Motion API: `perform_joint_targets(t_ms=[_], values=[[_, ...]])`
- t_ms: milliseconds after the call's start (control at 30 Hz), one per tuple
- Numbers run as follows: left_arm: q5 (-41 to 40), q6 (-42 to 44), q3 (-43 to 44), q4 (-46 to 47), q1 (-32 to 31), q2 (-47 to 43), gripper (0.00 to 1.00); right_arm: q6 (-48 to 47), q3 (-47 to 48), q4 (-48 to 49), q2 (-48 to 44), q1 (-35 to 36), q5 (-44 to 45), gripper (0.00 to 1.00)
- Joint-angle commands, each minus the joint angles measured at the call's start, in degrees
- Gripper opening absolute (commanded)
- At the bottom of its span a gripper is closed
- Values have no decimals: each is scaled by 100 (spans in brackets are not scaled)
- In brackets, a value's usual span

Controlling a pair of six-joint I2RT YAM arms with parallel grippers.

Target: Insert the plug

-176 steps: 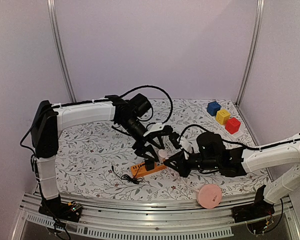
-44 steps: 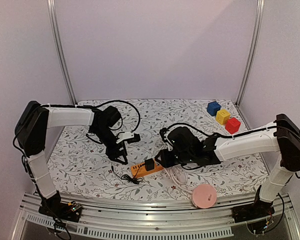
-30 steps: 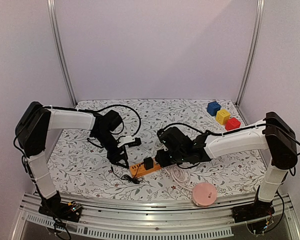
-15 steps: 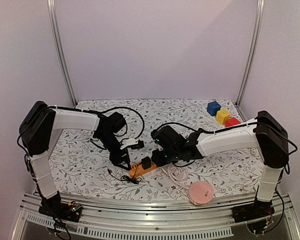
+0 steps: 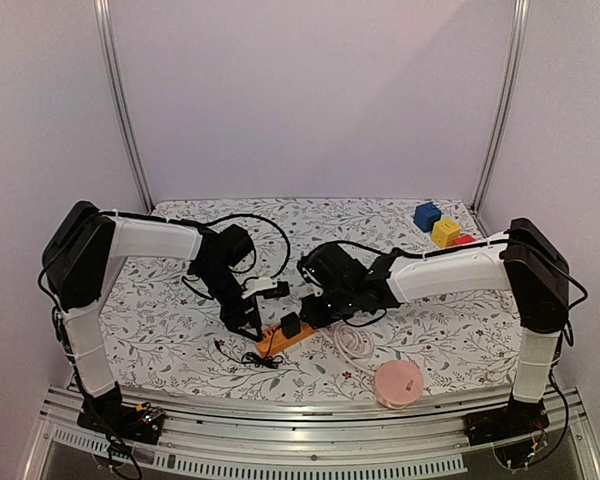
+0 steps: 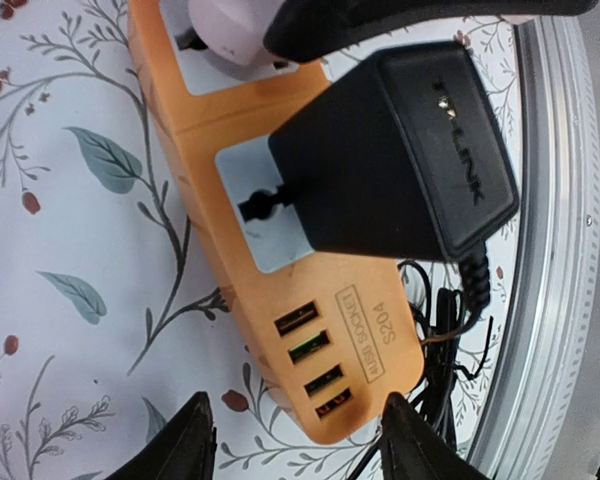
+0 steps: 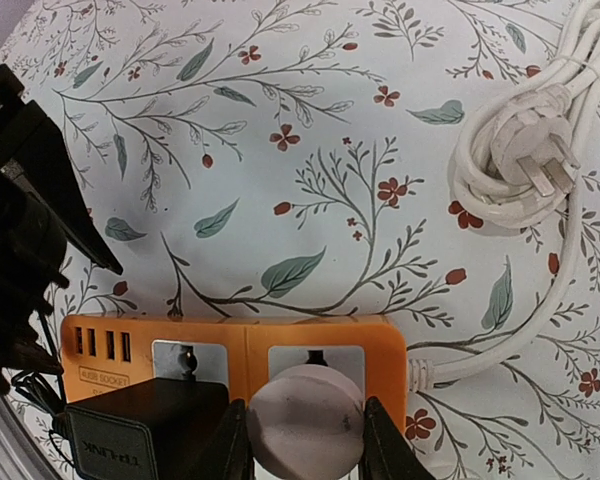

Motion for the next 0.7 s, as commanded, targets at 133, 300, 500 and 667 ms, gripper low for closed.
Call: perform_joint_targets(t_ms=[133, 300, 500, 667], values=[[-10, 12, 232, -64, 91, -75, 56, -65, 7, -2291, 1182, 50, 925, 0], [-55, -3, 269, -29, 129, -153, 55, -31, -359, -2291, 1403, 87, 873, 0], [-108, -5, 256, -29, 129, -208, 56, -6, -569, -2064, 1220, 105, 768, 0], [-156, -33, 283, -47, 129, -258, 57, -120, -359, -1992, 799, 163, 688, 18]])
